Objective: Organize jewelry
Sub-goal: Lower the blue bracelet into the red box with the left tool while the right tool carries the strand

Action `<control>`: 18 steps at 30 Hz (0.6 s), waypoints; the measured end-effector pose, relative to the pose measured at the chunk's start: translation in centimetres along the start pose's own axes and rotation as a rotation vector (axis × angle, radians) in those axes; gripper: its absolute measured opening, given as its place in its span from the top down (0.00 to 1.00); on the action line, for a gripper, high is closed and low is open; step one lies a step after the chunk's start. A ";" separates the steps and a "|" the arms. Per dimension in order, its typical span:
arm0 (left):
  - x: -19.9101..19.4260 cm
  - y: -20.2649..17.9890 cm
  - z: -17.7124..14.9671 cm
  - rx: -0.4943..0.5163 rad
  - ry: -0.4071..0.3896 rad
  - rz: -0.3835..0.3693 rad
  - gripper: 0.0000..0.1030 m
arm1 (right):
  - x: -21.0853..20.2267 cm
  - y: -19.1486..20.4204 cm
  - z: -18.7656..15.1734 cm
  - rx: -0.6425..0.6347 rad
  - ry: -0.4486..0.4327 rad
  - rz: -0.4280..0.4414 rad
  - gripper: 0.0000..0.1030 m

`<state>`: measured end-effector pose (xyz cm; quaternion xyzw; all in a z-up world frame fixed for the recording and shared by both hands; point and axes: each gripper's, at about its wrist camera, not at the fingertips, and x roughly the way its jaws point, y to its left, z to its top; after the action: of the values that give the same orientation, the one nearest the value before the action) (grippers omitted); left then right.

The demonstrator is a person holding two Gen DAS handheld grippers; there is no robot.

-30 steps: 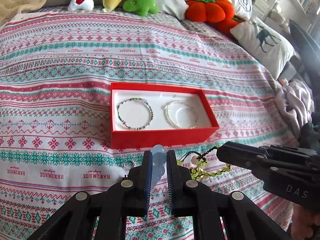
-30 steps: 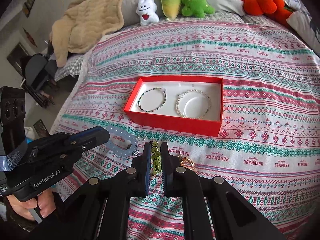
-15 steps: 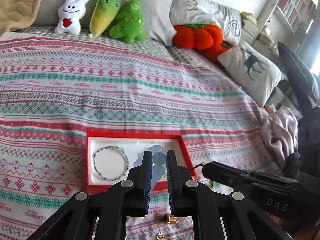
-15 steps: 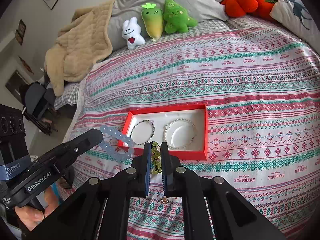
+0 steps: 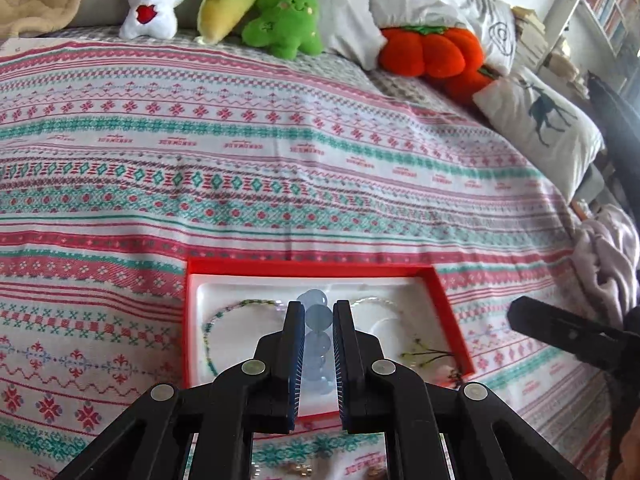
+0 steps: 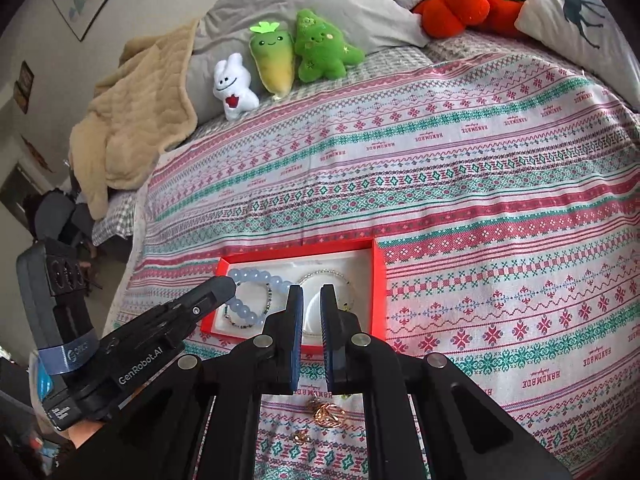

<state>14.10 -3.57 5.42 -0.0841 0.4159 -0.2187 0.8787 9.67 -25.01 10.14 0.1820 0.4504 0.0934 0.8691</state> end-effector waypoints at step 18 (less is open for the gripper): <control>-1.4 -0.5 -0.7 0.083 0.027 0.101 0.49 | 3.1 -0.2 -3.4 -0.039 0.236 -0.117 0.58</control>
<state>12.62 -3.38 6.06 -0.0234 0.4219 -0.1922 0.8858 8.68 -23.38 5.93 0.1264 0.5577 0.0719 0.8172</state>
